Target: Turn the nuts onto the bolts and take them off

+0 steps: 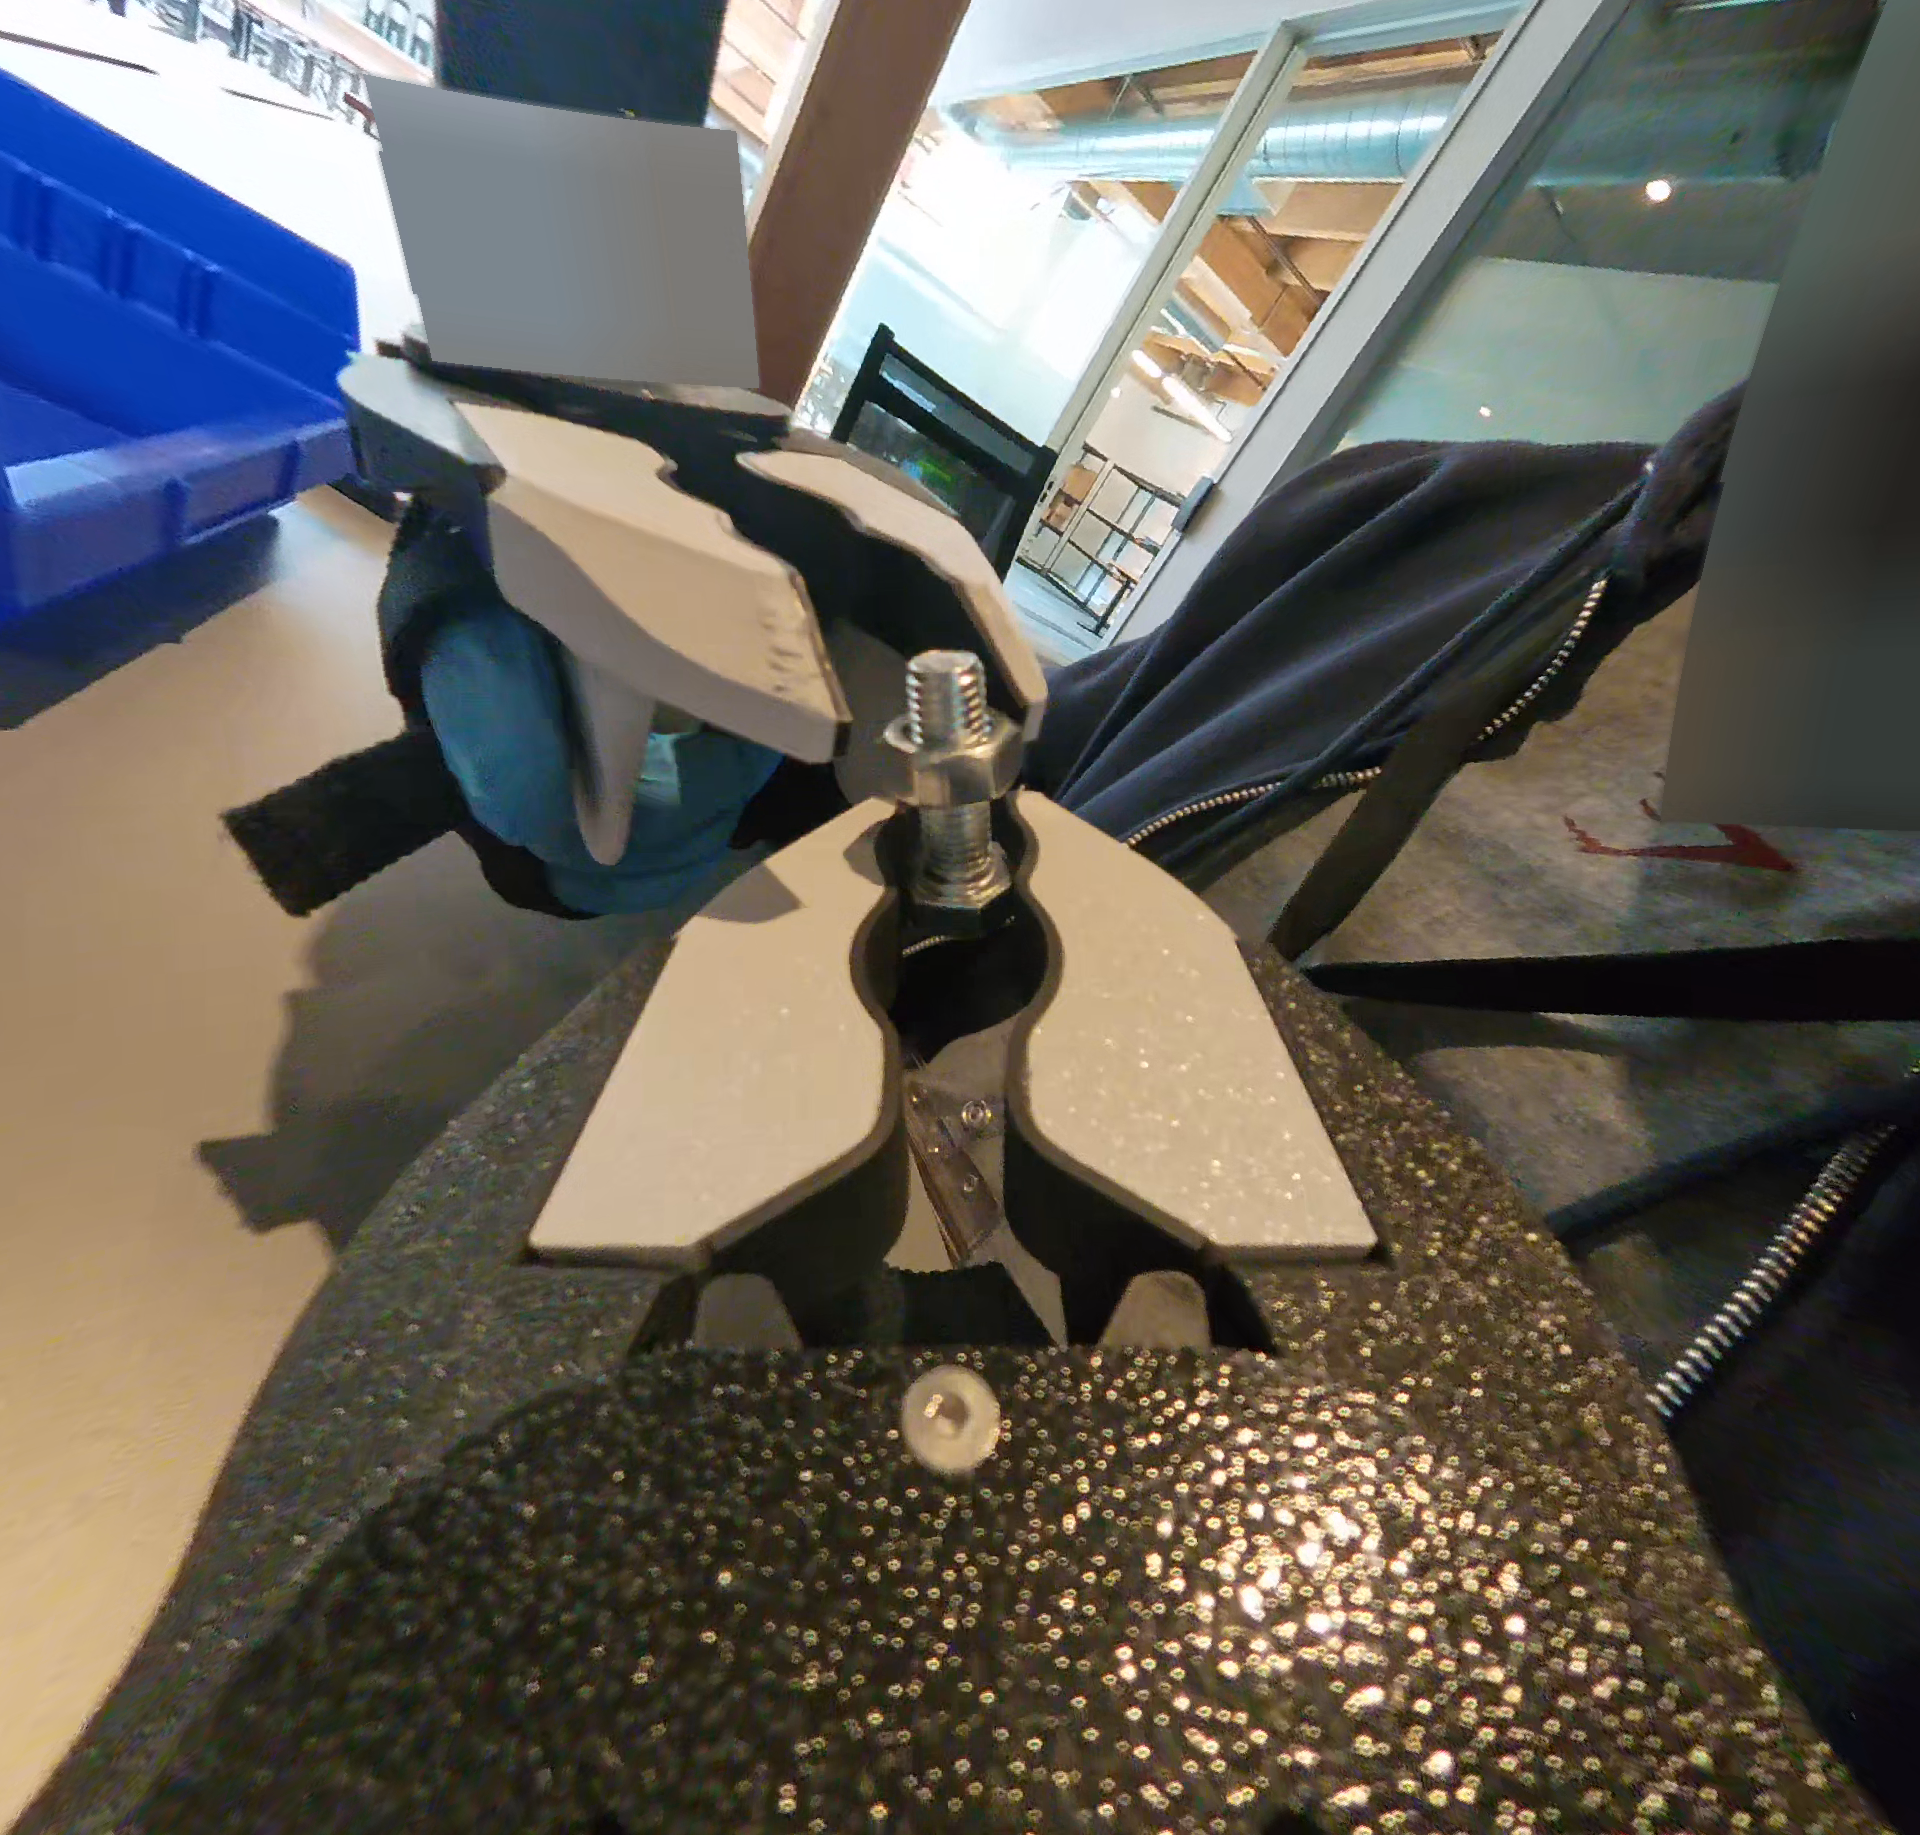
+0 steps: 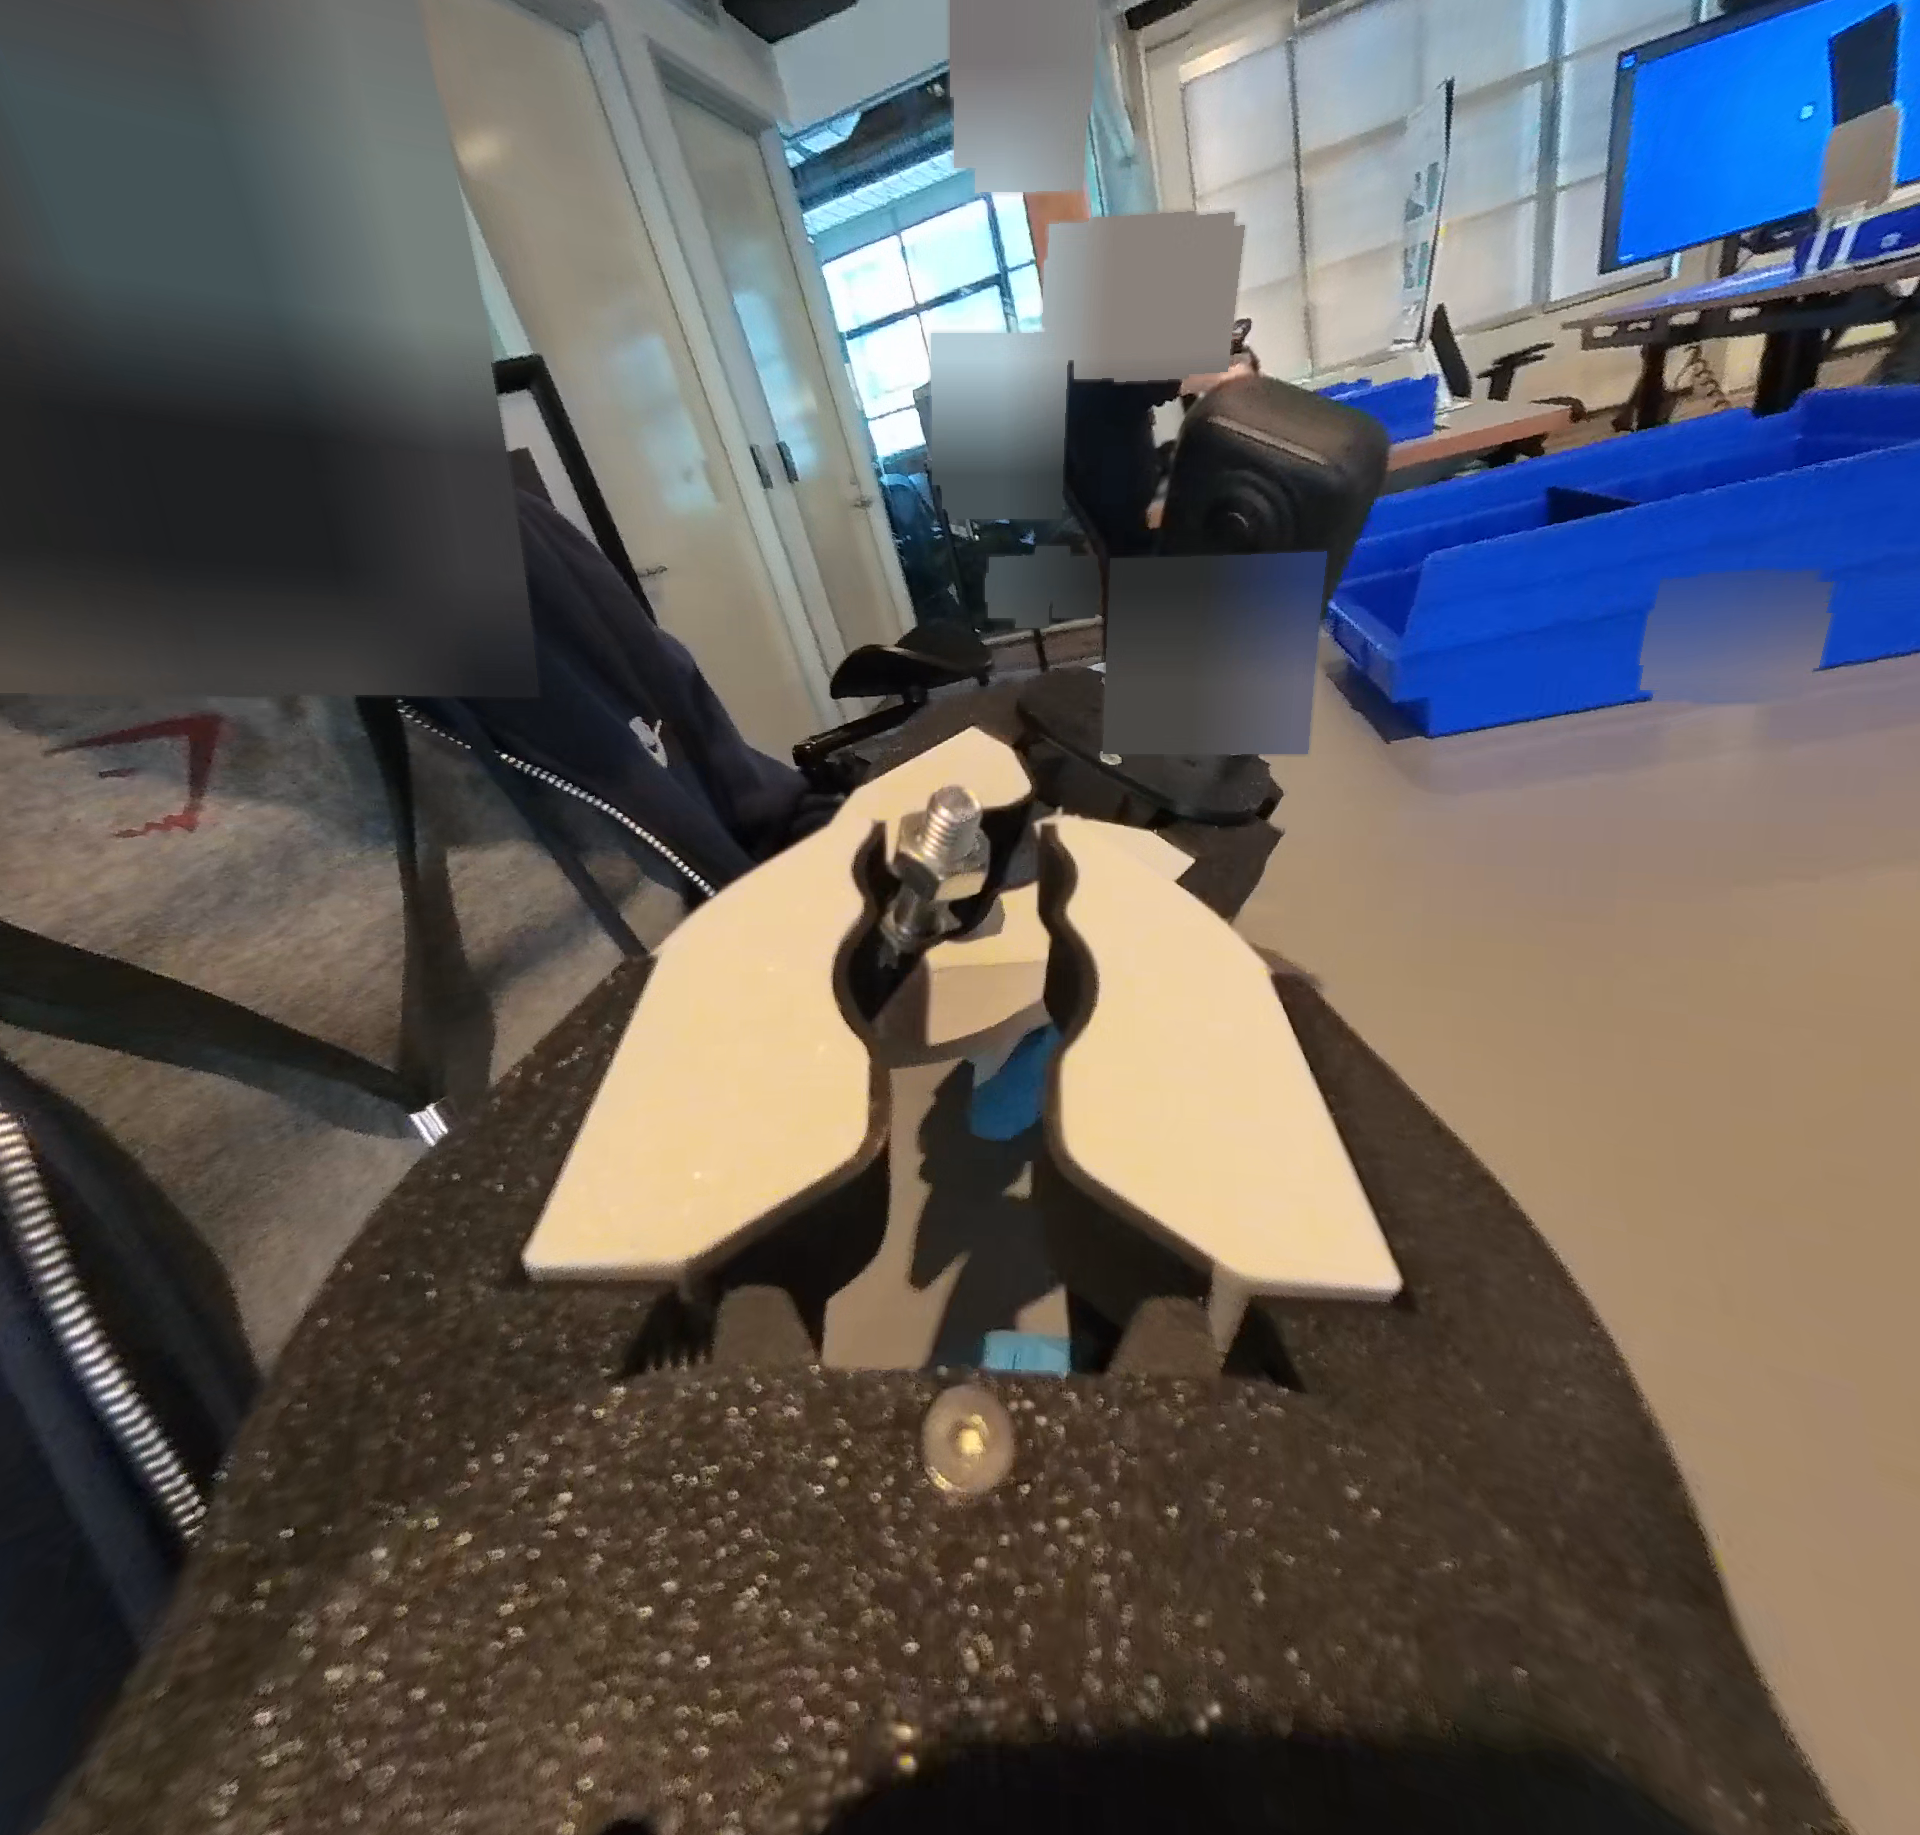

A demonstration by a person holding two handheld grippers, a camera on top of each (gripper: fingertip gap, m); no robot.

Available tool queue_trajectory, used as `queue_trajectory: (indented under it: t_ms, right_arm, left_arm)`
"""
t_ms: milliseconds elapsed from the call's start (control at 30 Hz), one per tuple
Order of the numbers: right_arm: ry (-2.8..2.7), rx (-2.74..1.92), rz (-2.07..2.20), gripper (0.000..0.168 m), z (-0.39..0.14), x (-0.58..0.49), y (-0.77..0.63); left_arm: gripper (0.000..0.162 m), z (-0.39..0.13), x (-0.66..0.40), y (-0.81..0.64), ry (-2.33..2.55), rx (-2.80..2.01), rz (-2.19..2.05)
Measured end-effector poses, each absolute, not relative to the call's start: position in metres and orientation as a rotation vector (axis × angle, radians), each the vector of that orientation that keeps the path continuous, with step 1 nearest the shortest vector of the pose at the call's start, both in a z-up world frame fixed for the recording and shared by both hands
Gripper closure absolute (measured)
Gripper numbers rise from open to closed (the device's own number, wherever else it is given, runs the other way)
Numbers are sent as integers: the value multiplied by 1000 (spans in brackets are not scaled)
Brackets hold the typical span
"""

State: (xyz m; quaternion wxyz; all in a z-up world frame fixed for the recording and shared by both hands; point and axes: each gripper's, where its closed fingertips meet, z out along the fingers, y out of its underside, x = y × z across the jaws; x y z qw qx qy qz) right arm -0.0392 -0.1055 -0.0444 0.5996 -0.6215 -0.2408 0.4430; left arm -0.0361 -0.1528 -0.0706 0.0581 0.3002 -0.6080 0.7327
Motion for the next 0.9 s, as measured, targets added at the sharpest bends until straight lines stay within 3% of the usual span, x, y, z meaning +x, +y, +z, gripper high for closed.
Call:
queue_trajectory:
  t_ms: [267, 567, 600, 667, 900]
  right_arm:
    - [-493, -1452, 1012, 154, -45, -34, -100]
    - [-297, -1557, 460, 154, -62, -8, -72]
    - [-301, -1549, 435, 152, -62, -6, -72]
    - [-304, -1534, 461, 128, -59, -3, -75]
    - [-477, -1442, 847, 133, -40, -16, -97]
  left_arm:
    - [147, -78, -21, -142, -1973, 1069, 2225]
    - [146, -105, 19, -98, -2577, 1667, 2077]
    - [147, -103, 18, -99, -2584, 1647, 2094]
    - [146, -97, 14, -102, -2503, 1573, 2159]
    - [147, -70, -13, -126, -2046, 1137, 2287]
